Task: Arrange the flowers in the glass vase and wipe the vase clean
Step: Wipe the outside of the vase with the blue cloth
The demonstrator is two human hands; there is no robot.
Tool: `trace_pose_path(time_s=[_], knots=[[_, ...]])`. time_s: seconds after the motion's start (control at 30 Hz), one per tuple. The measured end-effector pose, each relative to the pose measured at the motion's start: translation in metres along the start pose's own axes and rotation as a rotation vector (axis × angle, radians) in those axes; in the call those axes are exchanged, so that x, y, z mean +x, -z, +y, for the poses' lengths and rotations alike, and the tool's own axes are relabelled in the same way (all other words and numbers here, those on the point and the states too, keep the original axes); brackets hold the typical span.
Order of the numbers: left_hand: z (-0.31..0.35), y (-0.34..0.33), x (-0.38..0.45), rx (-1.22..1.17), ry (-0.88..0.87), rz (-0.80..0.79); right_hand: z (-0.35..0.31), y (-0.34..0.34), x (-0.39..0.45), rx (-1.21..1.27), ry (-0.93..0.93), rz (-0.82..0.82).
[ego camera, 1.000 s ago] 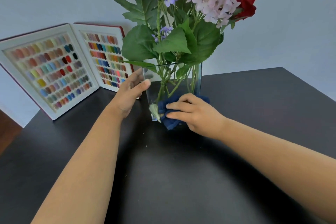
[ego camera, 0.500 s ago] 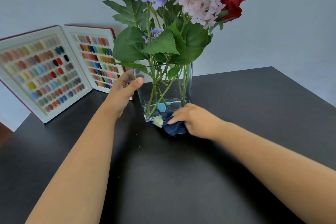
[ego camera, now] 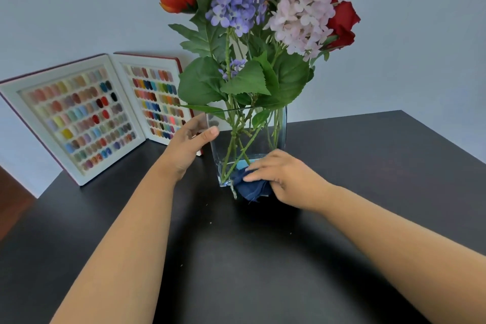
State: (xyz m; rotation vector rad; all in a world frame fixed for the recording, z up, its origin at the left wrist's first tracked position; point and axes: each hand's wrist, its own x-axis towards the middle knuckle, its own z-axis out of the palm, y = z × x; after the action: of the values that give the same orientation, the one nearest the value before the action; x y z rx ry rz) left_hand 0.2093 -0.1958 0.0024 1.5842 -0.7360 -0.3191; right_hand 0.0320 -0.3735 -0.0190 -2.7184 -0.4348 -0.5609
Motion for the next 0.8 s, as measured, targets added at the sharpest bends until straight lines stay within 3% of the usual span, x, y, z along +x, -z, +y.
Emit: trace_pose_path(time_s=[0.13,0.23,0.43,0.6,0.8], knots=[[0.006,0.005,-0.001,0.021,0.055,-0.054,0.001,0.033,0.02,-0.209,0.142,0.414],[0.009,0.007,0.0,-0.11,0.109,-0.054,0.002,0.035,0.032,-0.298,0.194,0.531],[0.011,0.004,-0.005,-0.187,0.101,-0.05,0.001,-0.009,0.022,-0.329,0.263,0.289],[0.014,0.008,-0.002,-0.14,0.136,-0.036,-0.006,-0.005,0.017,-0.384,0.349,0.056],[0.013,0.014,0.004,-0.14,0.134,-0.044,-0.032,0.031,0.065,-0.403,0.362,0.336]])
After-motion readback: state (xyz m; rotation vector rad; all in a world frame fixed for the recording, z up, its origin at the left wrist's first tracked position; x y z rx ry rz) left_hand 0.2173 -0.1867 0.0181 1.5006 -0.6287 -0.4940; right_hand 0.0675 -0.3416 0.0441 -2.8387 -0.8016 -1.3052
